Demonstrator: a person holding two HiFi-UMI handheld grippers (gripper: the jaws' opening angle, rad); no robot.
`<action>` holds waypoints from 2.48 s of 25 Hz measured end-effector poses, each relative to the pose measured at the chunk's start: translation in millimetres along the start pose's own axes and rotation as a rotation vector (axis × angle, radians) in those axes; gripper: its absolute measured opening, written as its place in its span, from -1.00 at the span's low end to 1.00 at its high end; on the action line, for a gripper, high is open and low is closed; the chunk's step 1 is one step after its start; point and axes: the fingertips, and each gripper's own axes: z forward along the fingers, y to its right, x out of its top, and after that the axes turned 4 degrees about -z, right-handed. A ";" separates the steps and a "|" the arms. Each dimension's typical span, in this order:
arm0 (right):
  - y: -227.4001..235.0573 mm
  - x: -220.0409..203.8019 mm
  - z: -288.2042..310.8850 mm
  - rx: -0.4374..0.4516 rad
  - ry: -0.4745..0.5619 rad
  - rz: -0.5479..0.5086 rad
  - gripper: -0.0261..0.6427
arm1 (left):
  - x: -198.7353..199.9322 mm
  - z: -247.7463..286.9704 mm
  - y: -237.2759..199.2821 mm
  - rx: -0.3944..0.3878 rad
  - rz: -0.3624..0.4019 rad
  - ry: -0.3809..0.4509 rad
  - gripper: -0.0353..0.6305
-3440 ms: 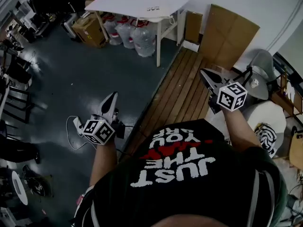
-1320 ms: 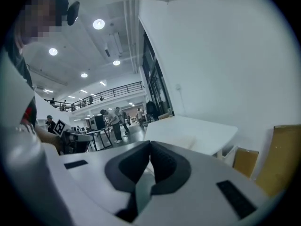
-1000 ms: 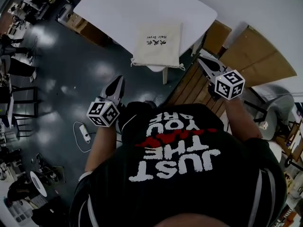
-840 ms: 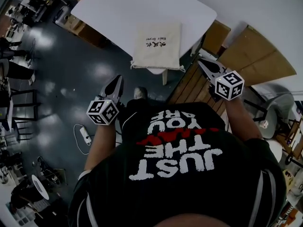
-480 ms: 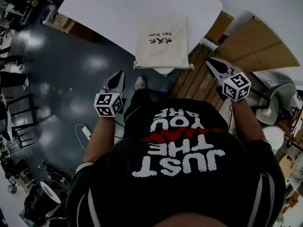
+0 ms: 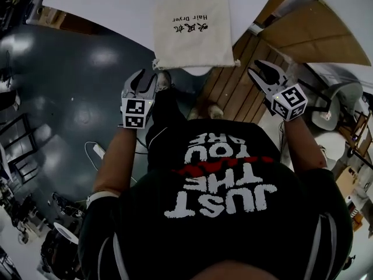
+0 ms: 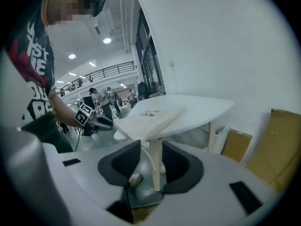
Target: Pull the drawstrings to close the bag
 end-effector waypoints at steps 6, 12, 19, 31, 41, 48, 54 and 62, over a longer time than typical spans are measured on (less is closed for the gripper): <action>-7.4 -25.9 13.3 -0.037 -0.078 -0.061 -0.54 | -10.0 29.1 4.9 0.126 -0.007 -0.004 -0.35; -9.7 -28.6 19.9 -0.050 -0.093 -0.069 -0.54 | -5.7 34.4 -23.3 0.303 -0.041 0.007 -0.35; -10.6 -28.7 23.9 -0.069 -0.105 -0.079 -0.54 | 15.5 34.7 -20.9 0.309 0.069 0.051 -0.36; -7.5 -35.6 19.5 -0.099 -0.113 -0.069 -0.54 | 22.9 26.6 -2.2 0.279 0.153 0.044 -0.84; -14.2 -33.4 18.3 -0.075 -0.107 -0.065 -0.54 | -1.4 16.2 -6.6 0.333 0.099 -0.062 -0.84; -17.0 -32.2 15.7 -0.068 -0.103 -0.056 -0.54 | 10.7 8.6 -11.1 0.342 0.039 -0.020 -0.84; -18.4 -28.6 13.1 -0.065 -0.093 -0.045 -0.54 | 4.6 -0.9 7.7 0.222 -0.033 -0.036 -0.84; -18.9 -24.7 11.9 -0.071 -0.084 -0.030 -0.54 | 38.6 -21.9 -1.7 0.164 -0.242 0.081 -0.84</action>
